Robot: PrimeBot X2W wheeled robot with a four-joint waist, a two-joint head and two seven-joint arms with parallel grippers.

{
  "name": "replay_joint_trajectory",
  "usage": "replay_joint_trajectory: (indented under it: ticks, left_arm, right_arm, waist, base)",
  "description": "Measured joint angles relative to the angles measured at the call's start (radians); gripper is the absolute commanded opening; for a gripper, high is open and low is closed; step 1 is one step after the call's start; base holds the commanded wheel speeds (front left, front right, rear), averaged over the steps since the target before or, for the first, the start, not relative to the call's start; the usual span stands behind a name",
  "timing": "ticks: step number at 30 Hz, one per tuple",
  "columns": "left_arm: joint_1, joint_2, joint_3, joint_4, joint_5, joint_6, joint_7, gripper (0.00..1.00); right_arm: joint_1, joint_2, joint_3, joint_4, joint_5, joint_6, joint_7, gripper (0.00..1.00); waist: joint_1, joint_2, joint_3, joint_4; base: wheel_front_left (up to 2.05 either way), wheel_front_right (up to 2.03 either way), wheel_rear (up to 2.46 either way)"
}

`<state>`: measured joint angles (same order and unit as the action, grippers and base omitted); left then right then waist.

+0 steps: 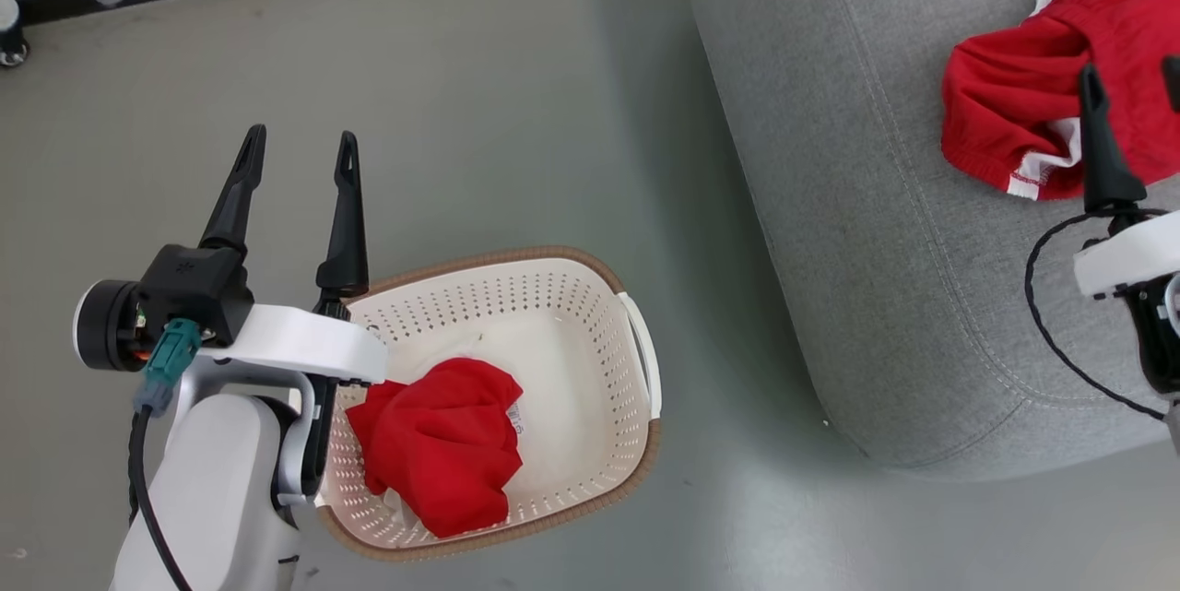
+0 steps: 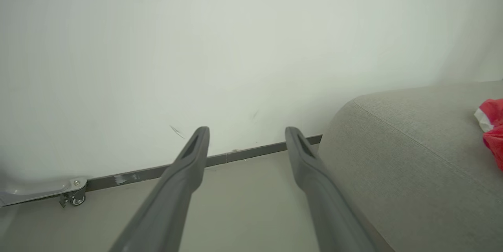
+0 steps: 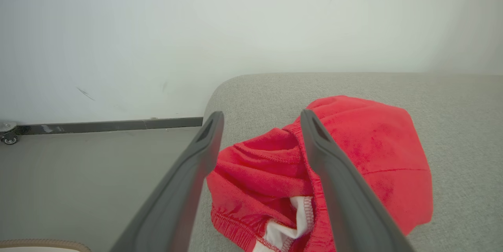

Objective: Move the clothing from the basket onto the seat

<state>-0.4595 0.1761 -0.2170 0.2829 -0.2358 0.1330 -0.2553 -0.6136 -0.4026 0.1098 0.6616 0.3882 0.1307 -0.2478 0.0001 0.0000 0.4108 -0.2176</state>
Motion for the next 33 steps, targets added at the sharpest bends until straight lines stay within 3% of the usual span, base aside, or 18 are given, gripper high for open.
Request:
replay_joint_trajectory:
  ticks: [15,26,33]
  left_arm:
    - [0.072,-0.031,0.041,0.001,-0.008,0.008,0.000,1.00]
    - [0.136,-0.058,0.053,0.006,-0.008,0.009,0.000,1.00]
    - [0.199,-0.065,0.053,0.014,-0.007,0.007,0.000,1.00]
  right_arm:
    - [0.049,0.041,-0.035,-0.207,-0.035,0.000,-0.001,1.00]
    - [0.148,0.127,-0.082,-0.317,-0.109,0.000,-0.002,1.00]
    - [0.270,0.221,-0.120,-0.351,-0.155,0.000,-0.002,1.00]
  waist:
    - [-0.0001,0.0000,-0.095,0.046]
    - [0.0000,0.0000,-0.174,0.082]
    - [0.0000,0.0000,-0.235,0.109]
  base:
    - [0.00,0.00,0.00]
    - [0.00,0.00,0.00]
    - [0.00,0.00,0.00]
